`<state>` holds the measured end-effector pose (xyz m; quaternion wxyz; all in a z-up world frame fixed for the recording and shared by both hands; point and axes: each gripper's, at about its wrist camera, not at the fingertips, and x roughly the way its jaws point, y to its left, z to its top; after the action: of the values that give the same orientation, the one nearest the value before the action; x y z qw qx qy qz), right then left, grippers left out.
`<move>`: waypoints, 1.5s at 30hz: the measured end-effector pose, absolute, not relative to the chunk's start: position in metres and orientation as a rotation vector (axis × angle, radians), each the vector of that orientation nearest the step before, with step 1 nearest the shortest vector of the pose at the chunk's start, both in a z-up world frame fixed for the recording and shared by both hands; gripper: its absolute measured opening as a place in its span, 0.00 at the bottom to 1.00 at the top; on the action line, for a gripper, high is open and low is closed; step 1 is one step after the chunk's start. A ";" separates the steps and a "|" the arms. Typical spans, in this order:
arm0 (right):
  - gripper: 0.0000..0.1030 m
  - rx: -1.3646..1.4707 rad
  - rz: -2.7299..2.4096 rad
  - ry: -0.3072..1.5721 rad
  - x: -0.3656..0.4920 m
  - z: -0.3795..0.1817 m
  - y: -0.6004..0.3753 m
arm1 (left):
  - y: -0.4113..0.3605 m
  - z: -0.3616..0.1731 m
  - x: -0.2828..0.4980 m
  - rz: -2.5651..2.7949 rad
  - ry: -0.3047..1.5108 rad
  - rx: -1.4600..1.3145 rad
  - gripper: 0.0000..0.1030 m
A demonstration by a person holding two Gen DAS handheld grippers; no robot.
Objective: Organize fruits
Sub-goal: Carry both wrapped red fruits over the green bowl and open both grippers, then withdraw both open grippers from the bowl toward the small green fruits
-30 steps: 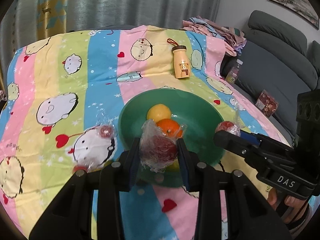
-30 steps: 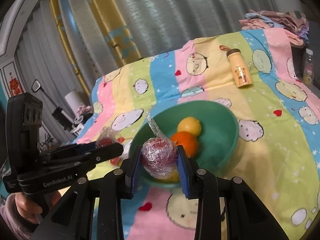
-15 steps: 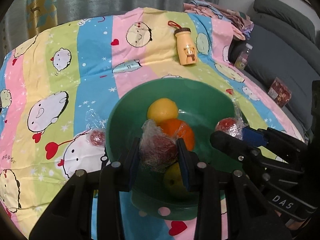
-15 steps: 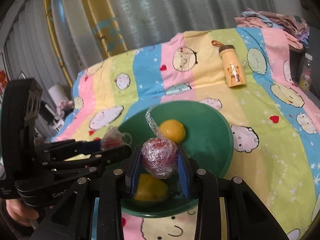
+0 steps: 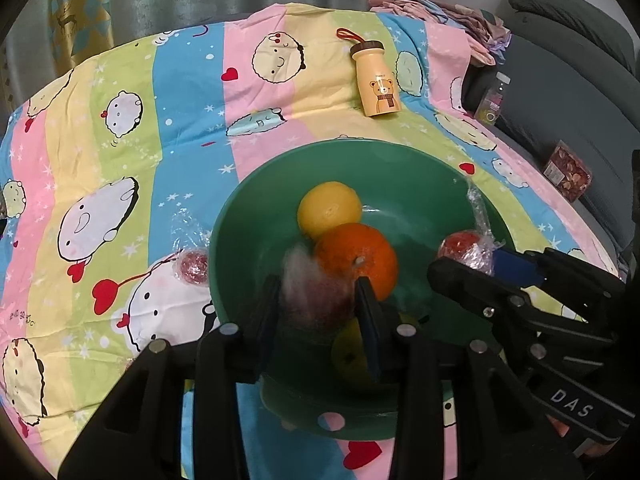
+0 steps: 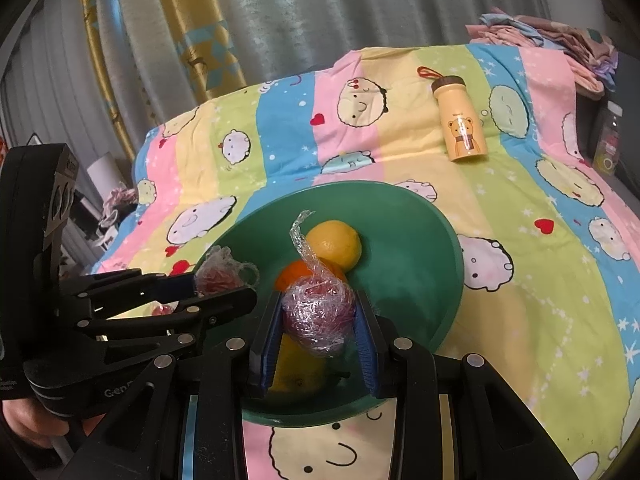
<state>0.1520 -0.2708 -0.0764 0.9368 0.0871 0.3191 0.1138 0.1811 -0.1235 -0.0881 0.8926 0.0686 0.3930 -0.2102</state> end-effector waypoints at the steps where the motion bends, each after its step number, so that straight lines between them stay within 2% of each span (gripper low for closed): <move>1: 0.35 0.181 0.229 0.648 0.151 -0.076 -0.272 | -0.123 -0.088 0.181 -0.433 0.813 0.141 0.45; 4: 0.41 0.195 0.221 0.635 0.150 -0.074 -0.275 | -0.121 -0.086 0.181 -0.420 0.803 0.132 0.60; 9: 0.42 0.215 0.220 0.605 0.144 -0.068 -0.281 | -0.107 -0.075 0.177 -0.413 0.772 0.086 0.72; 18: 0.42 0.257 0.238 0.548 0.129 -0.052 -0.291 | -0.040 -0.065 0.161 -0.296 0.744 -0.031 0.80; 30: 0.42 0.268 0.428 0.554 0.084 -0.058 -0.270 | 0.035 -0.098 0.111 -0.180 0.837 -0.182 0.81; 43: 0.42 0.212 0.515 0.724 0.068 -0.095 -0.228 | 0.005 -0.122 0.087 -0.488 0.897 -0.249 0.77; 45: 0.42 0.200 0.511 0.725 0.068 -0.095 -0.225 | -0.002 -0.124 0.093 -0.531 0.900 -0.256 0.73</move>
<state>0.0681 -0.2255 -0.0953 0.8984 0.0968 0.3501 0.2467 0.0927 -0.0021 -0.1241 0.8588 -0.1217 0.4286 -0.2530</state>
